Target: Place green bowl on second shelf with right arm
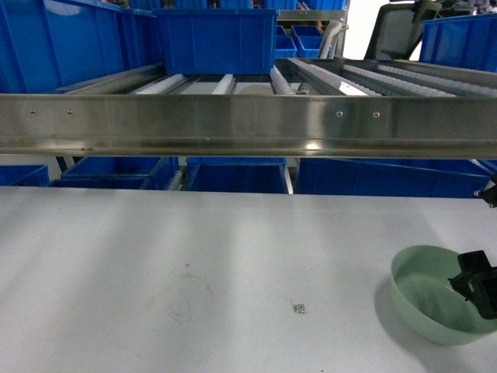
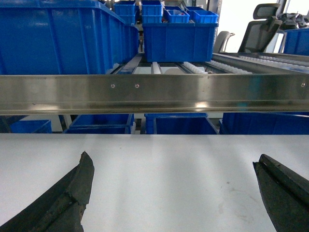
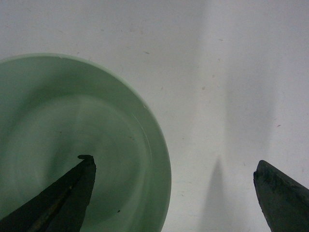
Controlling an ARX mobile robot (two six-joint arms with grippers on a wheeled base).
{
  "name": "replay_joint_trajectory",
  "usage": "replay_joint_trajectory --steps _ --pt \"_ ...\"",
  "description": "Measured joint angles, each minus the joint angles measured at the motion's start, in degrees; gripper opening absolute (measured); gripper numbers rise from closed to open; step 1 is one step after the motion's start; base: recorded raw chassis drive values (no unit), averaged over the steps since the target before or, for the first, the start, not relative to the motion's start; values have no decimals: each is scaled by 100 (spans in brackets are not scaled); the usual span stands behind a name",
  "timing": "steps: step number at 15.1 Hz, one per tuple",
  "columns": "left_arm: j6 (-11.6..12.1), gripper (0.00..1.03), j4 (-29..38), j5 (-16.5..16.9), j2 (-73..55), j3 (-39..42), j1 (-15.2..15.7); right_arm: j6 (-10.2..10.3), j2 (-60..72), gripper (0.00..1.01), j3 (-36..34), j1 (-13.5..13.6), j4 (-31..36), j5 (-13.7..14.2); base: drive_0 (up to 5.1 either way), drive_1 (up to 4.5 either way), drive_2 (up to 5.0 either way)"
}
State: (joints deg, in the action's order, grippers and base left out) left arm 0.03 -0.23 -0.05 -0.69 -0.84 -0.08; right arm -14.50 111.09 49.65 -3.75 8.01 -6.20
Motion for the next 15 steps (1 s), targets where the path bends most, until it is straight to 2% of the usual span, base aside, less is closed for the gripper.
replay_joint_trajectory --steps 12,13,15 --pt "0 98 0 0 0 0 2 256 146 98 -138 229 249 76 0 0 0" --pt "0 98 0 0 0 0 2 319 243 80 -188 227 317 146 0 0 0" --pt "0 98 -2 0 0 0 2 450 330 36 -264 264 389 153 0 0 0"
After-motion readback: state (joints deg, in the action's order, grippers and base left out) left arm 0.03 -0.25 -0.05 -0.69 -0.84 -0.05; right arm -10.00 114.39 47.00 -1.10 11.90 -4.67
